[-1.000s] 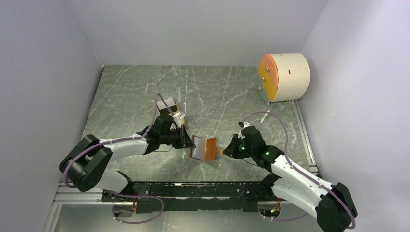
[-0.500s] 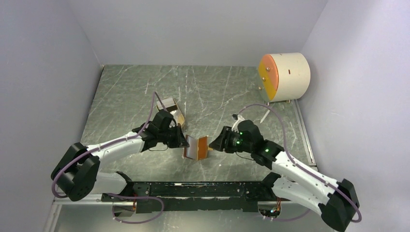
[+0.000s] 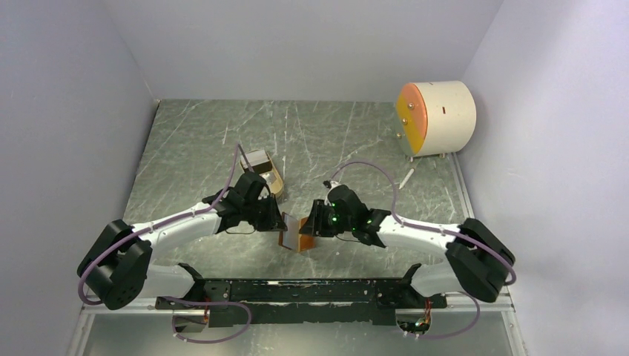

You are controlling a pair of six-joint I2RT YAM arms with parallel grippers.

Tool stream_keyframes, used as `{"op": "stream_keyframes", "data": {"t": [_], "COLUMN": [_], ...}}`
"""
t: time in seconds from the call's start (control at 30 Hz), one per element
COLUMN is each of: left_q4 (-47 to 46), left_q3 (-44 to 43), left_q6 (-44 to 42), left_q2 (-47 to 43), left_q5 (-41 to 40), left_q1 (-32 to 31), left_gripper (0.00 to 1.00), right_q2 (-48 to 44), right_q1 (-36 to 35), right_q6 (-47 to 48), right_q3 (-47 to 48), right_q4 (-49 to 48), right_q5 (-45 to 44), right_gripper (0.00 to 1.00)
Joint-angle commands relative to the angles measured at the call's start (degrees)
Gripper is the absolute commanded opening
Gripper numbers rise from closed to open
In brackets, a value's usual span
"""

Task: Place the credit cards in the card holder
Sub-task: Open the card holder at the center of the board.

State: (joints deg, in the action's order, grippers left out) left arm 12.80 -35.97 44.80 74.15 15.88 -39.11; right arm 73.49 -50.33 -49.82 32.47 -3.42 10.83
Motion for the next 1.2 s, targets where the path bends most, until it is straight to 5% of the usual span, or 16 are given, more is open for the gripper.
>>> {"op": "stream_keyframes", "data": {"t": [0.0,0.6,1.17], "left_q4": [-4.68,-10.06,-13.73], "left_q3": [0.41,2.22,1.83], "left_q6": [1.21,-1.04,-1.49], "left_q2": [-1.00,0.23,2.50], "left_q5": [4.13,3.45,7.39], "left_q1": [-0.52,-0.51,-0.46], "left_gripper": [0.17,0.24,0.42], "right_q2": [5.14,10.95,12.11], "right_q1": [-0.21,-0.15,-0.16], "right_q6": [2.78,3.30,4.79], "right_q3": [-0.69,-3.46,-0.90], "right_q4": [-5.10,-10.57,-8.63], "right_q5": [-1.00,-0.78,-0.70], "right_gripper": [0.37,0.34,0.34]}}
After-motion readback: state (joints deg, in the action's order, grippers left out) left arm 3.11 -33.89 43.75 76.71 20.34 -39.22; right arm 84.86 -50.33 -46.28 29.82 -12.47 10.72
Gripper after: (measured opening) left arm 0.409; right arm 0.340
